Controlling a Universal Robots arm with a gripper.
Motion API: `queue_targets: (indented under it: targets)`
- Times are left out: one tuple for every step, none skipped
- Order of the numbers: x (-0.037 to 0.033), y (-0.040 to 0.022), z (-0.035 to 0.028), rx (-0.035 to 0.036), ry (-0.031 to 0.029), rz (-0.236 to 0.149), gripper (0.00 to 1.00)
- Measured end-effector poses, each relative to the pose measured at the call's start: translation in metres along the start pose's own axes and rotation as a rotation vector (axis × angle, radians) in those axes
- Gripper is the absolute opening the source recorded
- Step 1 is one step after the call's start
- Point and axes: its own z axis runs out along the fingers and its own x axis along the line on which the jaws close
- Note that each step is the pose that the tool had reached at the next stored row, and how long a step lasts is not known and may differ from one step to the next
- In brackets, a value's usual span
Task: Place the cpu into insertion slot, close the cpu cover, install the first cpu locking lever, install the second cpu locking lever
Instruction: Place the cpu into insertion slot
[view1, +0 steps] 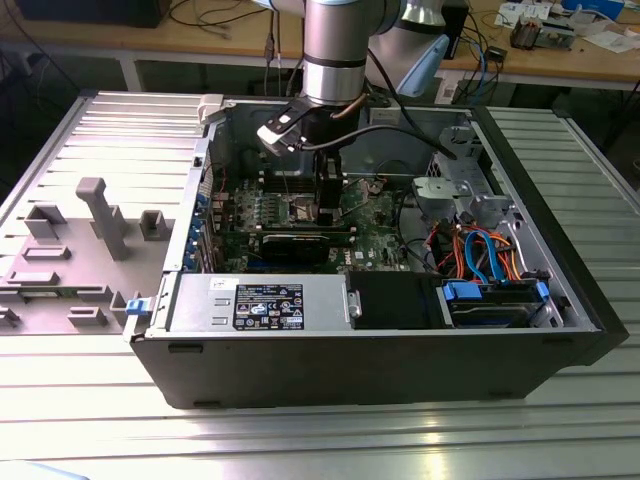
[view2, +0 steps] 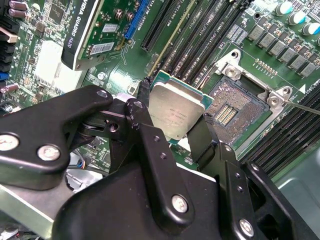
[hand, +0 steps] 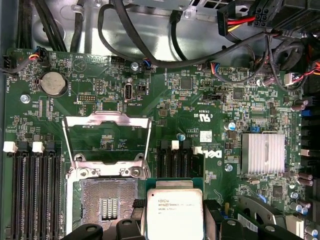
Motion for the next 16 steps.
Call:
queue_targets:
  targets:
    - [0.0000, 0.0000, 0.0000, 0.0004, -0.0002, 0.002, 0.55]
    - [0.0000, 0.0000, 0.0000, 0.0006, -0.0003, 0.003, 0.55]
    - [0.0000, 0.0000, 0.0001, 0.0008, -0.0003, 0.004, 0.55]
    - [0.0000, 0.0000, 0.0001, 0.0013, -0.0004, 0.006, 0.55]
    - [0.0000, 0.0000, 0.0001, 0.0016, -0.0005, 0.007, 0.55]
    - [0.0000, 0.0000, 0.0001, 0.0019, -0.0006, 0.008, 0.55]
    - [0.0000, 0.0000, 0.0002, 0.0020, -0.0007, 0.009, 0.55]
    - [0.0000, 0.0000, 0.0002, 0.0024, -0.0008, 0.011, 0.55]
    - [0.0001, 0.0000, 0.0003, 0.0027, -0.0008, 0.012, 0.55]
    - [0.0001, 0.0000, 0.0003, 0.0031, -0.0009, 0.014, 0.55]
    - [0.0001, 0.0000, 0.0004, 0.0035, -0.0011, 0.015, 0.55]
    - [0.0001, 0.0000, 0.0004, 0.0037, -0.0012, 0.016, 0.55]
    - [0.0001, 0.0000, 0.0004, 0.0039, -0.0013, 0.017, 0.55]
    - [0.0001, 0.0000, 0.0005, 0.0041, -0.0013, 0.018, 0.55]
    - [0.0001, 0.0000, 0.0005, 0.0043, -0.0014, 0.019, 0.55]
    - [0.0001, 0.0000, 0.0006, 0.0046, -0.0015, 0.020, 0.55]
